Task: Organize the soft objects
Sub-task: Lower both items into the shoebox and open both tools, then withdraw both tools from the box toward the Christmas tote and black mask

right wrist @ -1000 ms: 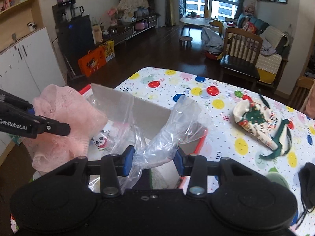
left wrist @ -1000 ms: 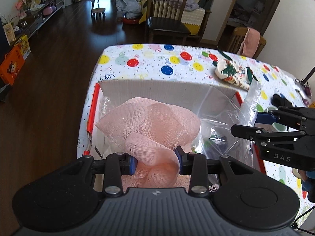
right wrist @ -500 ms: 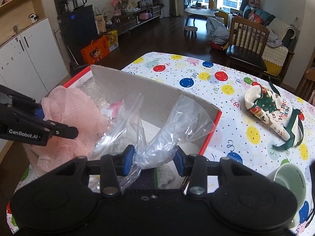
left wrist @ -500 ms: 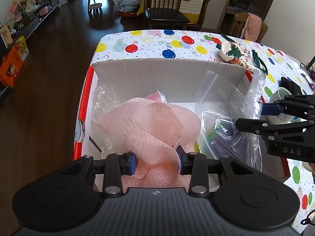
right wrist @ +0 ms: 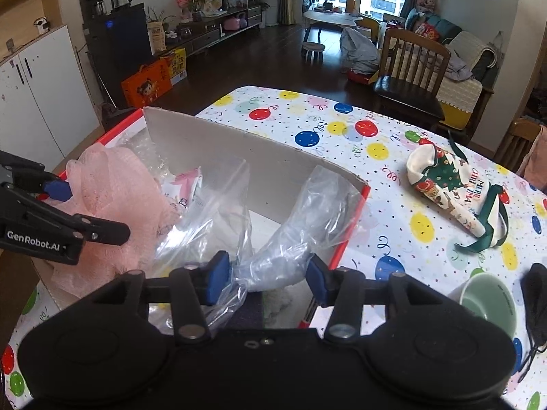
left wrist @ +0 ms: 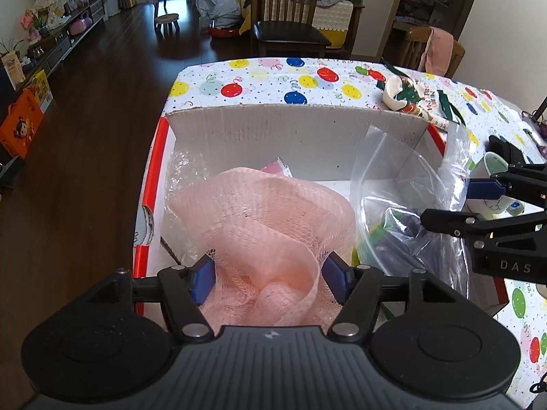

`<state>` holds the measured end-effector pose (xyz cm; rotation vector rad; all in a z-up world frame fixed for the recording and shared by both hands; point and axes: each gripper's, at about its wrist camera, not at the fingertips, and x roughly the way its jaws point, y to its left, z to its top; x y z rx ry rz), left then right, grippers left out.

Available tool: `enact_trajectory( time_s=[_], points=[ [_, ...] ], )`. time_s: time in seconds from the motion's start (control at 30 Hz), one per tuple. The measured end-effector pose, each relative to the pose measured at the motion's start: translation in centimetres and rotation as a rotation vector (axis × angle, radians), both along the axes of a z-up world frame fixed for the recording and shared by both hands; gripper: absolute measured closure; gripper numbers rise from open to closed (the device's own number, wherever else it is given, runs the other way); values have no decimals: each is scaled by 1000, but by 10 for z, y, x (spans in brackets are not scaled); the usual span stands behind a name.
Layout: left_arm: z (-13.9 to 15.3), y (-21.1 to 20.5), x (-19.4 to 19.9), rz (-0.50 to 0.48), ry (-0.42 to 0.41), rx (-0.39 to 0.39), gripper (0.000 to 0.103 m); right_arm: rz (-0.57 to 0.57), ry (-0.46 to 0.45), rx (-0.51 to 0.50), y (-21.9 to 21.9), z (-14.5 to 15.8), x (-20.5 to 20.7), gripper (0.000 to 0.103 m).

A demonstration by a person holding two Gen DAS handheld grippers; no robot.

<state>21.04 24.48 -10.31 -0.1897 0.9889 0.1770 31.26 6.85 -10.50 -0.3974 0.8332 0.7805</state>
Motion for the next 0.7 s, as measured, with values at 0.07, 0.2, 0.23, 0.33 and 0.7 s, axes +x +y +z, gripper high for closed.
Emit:
enact_trajectory(
  time_s=[0.07,0.2,0.23,0.33,0.7],
  points=[
    [3,0,-3,-3,-8,-4,38,3,-6,-5,0,2,-3,50],
    [12,0,-10,-9,-29,-1,33,10,-16,-9,0,5,-8,44],
    [14,1,-11,-11,-38,-1,30,11,-20,-7,0,6,-9,42],
    [22,0,-16,-13,-61,1,30,6,-25,-5,-1,9,-11,40],
    [58,-1,-33,-7,-144,-26,26,-35,-21,55,-24,31,-14,19]
  ],
)
